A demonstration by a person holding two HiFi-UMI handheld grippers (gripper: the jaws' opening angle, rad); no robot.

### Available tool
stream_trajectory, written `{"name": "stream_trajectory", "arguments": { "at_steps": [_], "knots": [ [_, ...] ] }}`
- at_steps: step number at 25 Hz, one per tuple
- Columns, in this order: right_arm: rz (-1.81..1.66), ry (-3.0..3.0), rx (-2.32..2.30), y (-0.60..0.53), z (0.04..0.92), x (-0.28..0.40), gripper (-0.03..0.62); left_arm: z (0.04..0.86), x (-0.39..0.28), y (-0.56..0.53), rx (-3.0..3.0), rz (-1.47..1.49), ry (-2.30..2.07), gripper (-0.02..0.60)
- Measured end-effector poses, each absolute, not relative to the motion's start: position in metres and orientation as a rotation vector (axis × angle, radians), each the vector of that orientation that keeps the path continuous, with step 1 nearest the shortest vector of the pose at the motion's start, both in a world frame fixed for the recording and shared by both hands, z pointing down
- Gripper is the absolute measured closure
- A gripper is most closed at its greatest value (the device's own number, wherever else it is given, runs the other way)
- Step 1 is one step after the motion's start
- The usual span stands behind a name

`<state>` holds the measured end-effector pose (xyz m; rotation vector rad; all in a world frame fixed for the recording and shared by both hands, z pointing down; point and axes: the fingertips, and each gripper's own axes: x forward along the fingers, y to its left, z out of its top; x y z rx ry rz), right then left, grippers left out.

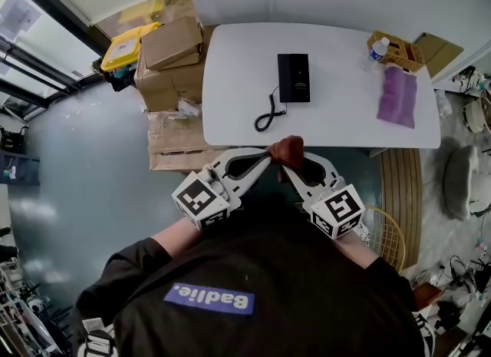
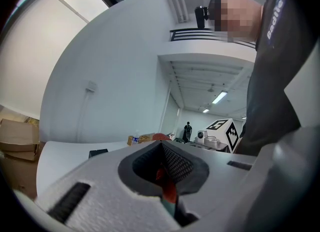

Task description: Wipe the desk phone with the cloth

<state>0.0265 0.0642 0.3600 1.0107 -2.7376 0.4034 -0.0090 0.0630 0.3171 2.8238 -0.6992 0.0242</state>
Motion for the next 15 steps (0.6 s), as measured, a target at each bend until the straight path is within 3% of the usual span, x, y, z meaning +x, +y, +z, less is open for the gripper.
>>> {"name": "stream_trajectory", "arguments": {
  "at_steps": [15],
  "knots": [
    [0.383, -2.761, 0.963, 0.0674, 0.3559, 0.0190, 0.505, 0.3156, -0.0101, 0.0643, 2.819, -0.012, -0.717, 0.572]
  ]
}}
